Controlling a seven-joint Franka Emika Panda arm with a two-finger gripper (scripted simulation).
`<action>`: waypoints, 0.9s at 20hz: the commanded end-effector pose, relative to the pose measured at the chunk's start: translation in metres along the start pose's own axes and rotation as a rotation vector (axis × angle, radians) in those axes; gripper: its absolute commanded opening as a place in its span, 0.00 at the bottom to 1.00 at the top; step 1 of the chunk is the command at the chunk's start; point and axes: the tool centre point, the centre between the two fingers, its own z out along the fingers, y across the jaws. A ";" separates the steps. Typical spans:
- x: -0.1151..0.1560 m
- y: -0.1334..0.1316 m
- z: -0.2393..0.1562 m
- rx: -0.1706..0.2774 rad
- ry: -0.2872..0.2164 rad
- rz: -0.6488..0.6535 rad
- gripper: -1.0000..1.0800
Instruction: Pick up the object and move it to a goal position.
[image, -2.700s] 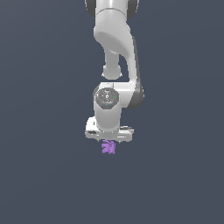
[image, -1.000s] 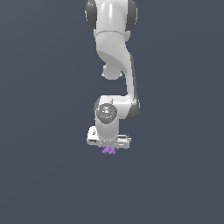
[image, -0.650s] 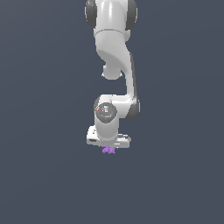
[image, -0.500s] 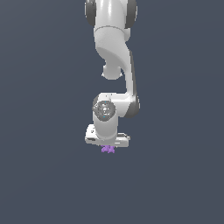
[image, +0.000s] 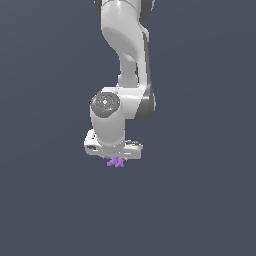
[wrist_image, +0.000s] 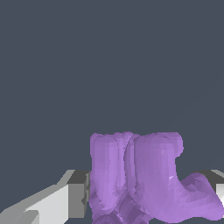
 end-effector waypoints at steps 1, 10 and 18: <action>-0.001 0.011 -0.028 0.000 0.001 0.000 0.00; -0.003 0.053 -0.129 0.000 0.001 0.000 0.00; -0.003 0.087 -0.213 0.000 0.001 0.000 0.00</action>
